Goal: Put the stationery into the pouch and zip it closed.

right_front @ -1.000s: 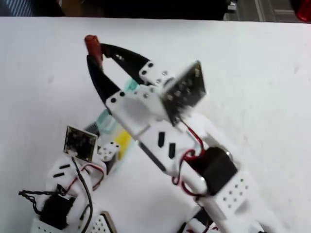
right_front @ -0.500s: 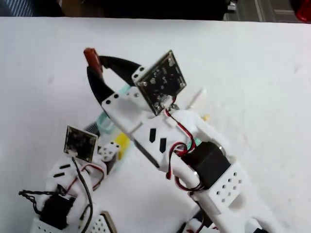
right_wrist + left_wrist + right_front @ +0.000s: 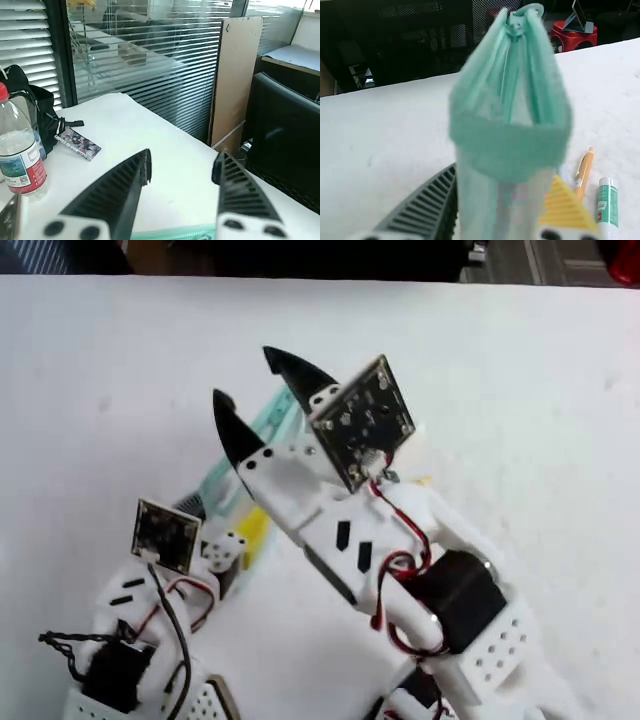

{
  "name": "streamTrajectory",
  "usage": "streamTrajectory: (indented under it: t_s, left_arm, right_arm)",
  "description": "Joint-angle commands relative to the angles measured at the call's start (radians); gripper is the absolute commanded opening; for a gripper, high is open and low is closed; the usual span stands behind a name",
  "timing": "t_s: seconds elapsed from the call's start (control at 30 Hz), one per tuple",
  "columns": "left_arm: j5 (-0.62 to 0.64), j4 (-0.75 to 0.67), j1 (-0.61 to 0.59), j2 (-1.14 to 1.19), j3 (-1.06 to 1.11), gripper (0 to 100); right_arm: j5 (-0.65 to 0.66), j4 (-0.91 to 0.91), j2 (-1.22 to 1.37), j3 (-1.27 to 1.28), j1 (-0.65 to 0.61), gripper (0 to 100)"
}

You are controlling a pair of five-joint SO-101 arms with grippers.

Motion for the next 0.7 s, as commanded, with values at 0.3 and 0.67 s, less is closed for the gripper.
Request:
streamTrajectory:
  t_s: [0.3,0.67]
  left_arm:
    - [0.011,0.005,-0.008,-0.005,0.000,22]
    - [0.011,0.006,-0.008,-0.005,0.000,21]
  right_arm:
    - [0.011,0.028,-0.033,-0.043,0.076,18.0]
    - [0.002,0.025,0.140,0.092,0.582,18.0]
